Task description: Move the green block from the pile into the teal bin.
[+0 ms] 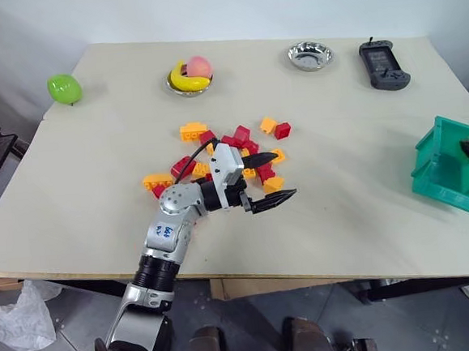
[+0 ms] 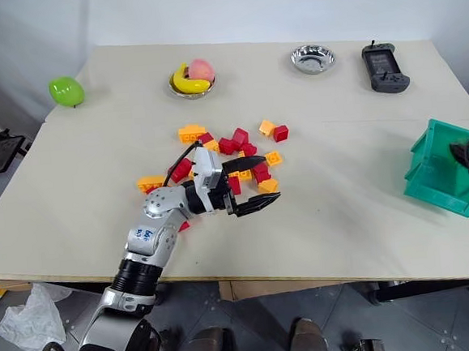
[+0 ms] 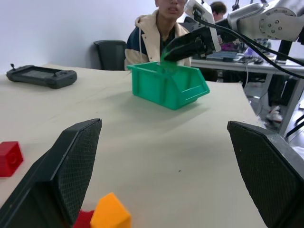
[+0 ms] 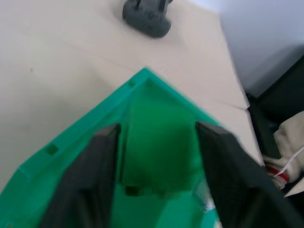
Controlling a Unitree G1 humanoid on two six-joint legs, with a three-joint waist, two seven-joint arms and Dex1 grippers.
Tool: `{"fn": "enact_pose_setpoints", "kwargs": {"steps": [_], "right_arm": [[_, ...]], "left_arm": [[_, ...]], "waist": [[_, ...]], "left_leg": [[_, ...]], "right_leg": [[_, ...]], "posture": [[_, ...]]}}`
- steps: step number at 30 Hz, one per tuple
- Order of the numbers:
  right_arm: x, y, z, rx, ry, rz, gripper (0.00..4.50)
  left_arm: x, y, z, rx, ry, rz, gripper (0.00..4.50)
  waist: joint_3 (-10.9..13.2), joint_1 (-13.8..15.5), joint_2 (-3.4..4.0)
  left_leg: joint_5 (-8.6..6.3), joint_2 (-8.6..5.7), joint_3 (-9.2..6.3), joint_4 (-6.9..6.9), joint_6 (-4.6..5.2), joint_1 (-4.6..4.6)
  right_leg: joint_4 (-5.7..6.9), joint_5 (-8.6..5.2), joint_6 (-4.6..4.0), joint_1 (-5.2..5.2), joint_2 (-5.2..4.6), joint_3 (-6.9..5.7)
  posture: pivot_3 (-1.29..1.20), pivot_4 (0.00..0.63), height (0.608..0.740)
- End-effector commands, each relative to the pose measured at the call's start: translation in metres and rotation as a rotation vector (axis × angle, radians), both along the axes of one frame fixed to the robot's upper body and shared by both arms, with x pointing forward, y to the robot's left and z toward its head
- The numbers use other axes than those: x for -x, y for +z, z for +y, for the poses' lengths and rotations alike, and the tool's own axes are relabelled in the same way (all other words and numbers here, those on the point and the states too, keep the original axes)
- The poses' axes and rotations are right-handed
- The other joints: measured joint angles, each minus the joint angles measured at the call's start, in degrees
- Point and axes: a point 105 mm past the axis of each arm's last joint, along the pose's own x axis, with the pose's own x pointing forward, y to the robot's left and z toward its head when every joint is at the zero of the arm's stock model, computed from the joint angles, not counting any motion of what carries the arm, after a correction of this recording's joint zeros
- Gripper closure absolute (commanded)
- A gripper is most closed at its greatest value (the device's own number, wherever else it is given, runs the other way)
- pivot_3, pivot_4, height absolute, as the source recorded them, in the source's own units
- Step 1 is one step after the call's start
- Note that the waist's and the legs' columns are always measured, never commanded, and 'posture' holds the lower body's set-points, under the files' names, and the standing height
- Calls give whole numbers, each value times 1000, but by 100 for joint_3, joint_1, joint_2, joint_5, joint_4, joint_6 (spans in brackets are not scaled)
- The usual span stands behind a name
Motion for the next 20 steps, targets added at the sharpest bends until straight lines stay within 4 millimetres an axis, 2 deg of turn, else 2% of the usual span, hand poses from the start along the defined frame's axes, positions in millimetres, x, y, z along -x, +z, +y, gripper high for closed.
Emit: {"fn": "enact_pose_setpoints", "kwargs": {"steps": [1,2,5,7,9,12,14,15,17,20], "right_arm": [[2,28,9,51,90,-94,345],[3,33,22,61,180,-120,60],[8,36,59,81,401,-150,21],[18,30,95,45,608,-153,21],[30,16,135,0,796,-135,21],[45,-6,165,8,933,-75,21],[54,-30,188,0,1002,-52,21],[56,-35,193,-4,1014,-52,21],[60,-57,192,0,1005,-29,21],[61,-69,188,-1,977,-28,21]], "left_arm": [[2,6,16,-27,17,-91,0],[0,4,27,-65,40,-130,0],[-13,8,58,-84,133,-134,0],[-10,11,76,-89,147,-144,0],[-5,10,98,-117,186,-154,0],[-1,6,119,-161,239,-168,0],[3,-2,158,-209,366,-134,0],[4,-3,168,-221,398,-124,0],[18,-18,190,-267,440,-99,0],[27,-27,203,-281,482,-78,0]], "waist": [[0,-1,1],[0,-4,1],[1,-33,3],[1,-32,3],[1,-34,3],[2,-23,4],[2,-4,4],[2,-9,4],[2,-15,4],[4,-2,7]], "left_leg": [[0,0,0,0,0,0],[0,0,-1,0,0,0],[0,2,-1,-1,0,0],[0,2,0,0,0,1],[0,7,-5,0,-1,1],[-1,5,-9,-3,-2,1],[-1,-1,-10,1,-1,-1],[-1,2,-12,0,-2,0],[-1,2,-11,-1,-2,0],[-2,-2,-9,-1,-2,2]], "right_leg": [[0,0,0,0,0,0],[0,0,0,0,0,0],[1,0,0,-4,2,0],[1,0,0,-2,2,0],[1,0,0,0,5,-2],[0,0,0,-1,3,-4],[0,1,3,0,-1,-3],[1,1,3,1,1,-4],[2,1,2,-3,1,-2],[2,1,3,-1,-2,1]], "posture": [[0,150,740],[0,150,740],[0,150,740],[0,150,740],[0,150,740],[0,150,740],[0,150,740],[0,150,740],[0,150,740],[0,150,740]]}}
